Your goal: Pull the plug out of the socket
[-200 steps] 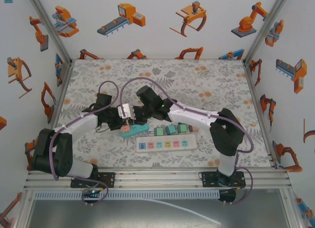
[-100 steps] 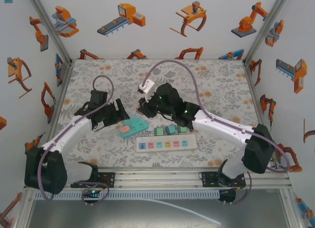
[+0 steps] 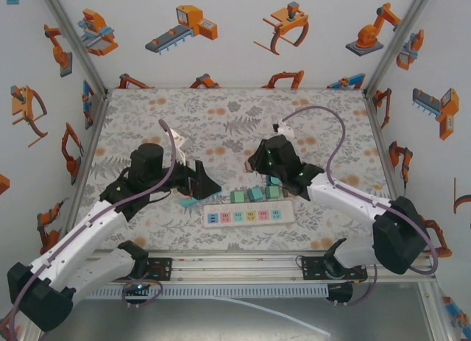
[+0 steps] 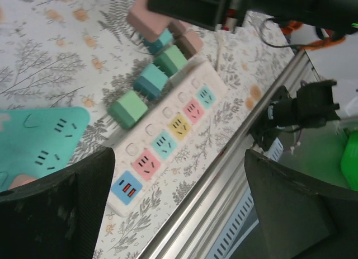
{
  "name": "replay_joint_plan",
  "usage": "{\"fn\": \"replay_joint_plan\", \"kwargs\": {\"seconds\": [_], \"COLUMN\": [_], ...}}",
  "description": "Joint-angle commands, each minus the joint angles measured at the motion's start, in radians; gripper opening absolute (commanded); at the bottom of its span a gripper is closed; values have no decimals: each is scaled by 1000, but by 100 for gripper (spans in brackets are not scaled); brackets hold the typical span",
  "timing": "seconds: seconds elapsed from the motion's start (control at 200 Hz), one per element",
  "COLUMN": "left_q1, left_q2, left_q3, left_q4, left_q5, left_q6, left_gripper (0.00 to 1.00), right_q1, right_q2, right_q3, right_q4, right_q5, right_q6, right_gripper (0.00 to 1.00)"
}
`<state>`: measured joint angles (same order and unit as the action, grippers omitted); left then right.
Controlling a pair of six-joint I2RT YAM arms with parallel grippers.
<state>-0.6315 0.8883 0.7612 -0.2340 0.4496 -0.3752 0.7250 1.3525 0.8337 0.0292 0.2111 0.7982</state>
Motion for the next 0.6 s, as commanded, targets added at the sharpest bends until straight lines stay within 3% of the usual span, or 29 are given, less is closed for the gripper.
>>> {"fn": "replay_joint_plan", "kwargs": {"seconds": [0.0,0.065,0.556,0.591], "left_q1": [-20,-24,-24,-24], "left_q2": [-37,-54,-92,-91], "left_q3": [-31,-41,-46,-48], "left_q4": [6,-2,-38,-32], "left_q5": [22,6,-95,-94], "left_q6": [53,55,74,72], "left_gripper": [95,100,97,97], "right_q1": [-5,-6,-6,-6], "right_q2": [27,62,218,223], "right_q3": [-25,-38,-165,-173], "right_q4": [71,91,336,345], "right_q5": [59,55,20,15], "right_q6": [94,100,100,98], "right_gripper": [0,0,0,4]}}
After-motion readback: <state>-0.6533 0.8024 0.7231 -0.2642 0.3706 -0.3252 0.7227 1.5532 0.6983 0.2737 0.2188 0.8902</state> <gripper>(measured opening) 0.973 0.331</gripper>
